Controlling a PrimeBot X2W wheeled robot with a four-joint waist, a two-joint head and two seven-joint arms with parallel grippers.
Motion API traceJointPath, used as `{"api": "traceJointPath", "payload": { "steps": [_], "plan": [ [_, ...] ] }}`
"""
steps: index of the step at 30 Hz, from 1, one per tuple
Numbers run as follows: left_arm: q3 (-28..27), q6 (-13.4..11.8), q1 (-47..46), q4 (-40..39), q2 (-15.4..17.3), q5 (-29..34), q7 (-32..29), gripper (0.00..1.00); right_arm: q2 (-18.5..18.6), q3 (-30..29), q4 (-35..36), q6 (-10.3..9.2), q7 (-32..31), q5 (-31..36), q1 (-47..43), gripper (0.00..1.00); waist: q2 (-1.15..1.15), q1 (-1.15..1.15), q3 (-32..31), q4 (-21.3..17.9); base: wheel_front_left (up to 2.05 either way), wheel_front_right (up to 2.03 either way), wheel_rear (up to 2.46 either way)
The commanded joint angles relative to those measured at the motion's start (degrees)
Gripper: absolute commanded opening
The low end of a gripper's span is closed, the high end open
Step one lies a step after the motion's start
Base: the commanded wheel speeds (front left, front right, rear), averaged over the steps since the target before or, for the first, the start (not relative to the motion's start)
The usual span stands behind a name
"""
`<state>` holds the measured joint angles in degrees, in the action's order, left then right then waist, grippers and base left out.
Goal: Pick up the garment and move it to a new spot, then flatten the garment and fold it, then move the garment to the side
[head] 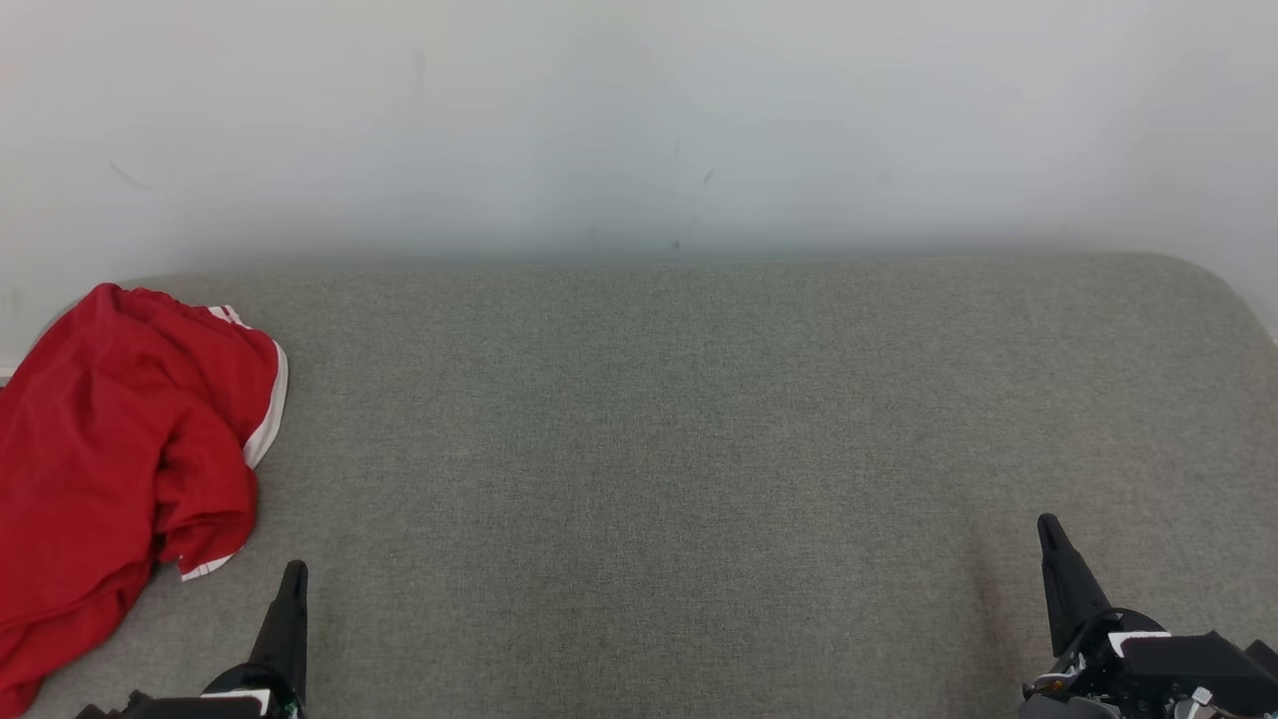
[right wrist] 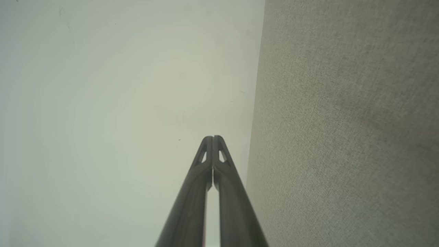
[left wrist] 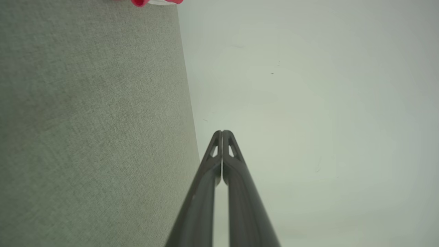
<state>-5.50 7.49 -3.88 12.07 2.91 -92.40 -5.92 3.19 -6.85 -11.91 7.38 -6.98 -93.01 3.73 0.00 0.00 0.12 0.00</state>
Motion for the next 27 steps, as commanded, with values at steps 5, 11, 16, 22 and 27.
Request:
{"api": "traceJointPath", "payload": {
  "steps": [5,11,16,22,27],
  "plan": [
    [-0.1,0.1,-0.8,0.0,-0.1,-0.6,-0.1,0.0,-0.1,-0.1,0.1,0.21,0.0,0.3,0.6,0.0,0.0,0.0,0.0,0.0,0.0,0.0,0.0],
    [0.1,0.0,0.6,0.9,-0.1,0.0,0.1,1.0,-0.2,0.1,-1.0,-0.09,0.0,0.0,-0.7,1.0,0.0,0.0,0.0,0.0,0.0,0.0,0.0],
    [0.6,0.0,1.2,1.4,-0.2,0.4,1.2,1.0,-0.4,0.9,-1.6,-0.17,1.2,0.5,-1.5,1.0,0.0,0.0,0.0,0.0,0.0,0.0,0.0],
    [0.7,0.0,1.4,0.8,-0.2,3.7,3.2,1.0,-0.3,2.2,-1.1,-0.13,3.3,3.6,-1.8,1.0,0.0,0.0,0.1,0.0,0.0,0.0,0.0],
    [0.1,0.0,1.5,0.4,-0.2,8.7,4.4,1.0,-0.3,3.4,-0.8,-0.11,4.6,8.5,-1.9,1.0,0.0,0.0,0.1,0.0,0.0,0.0,0.0]
  ]
}}
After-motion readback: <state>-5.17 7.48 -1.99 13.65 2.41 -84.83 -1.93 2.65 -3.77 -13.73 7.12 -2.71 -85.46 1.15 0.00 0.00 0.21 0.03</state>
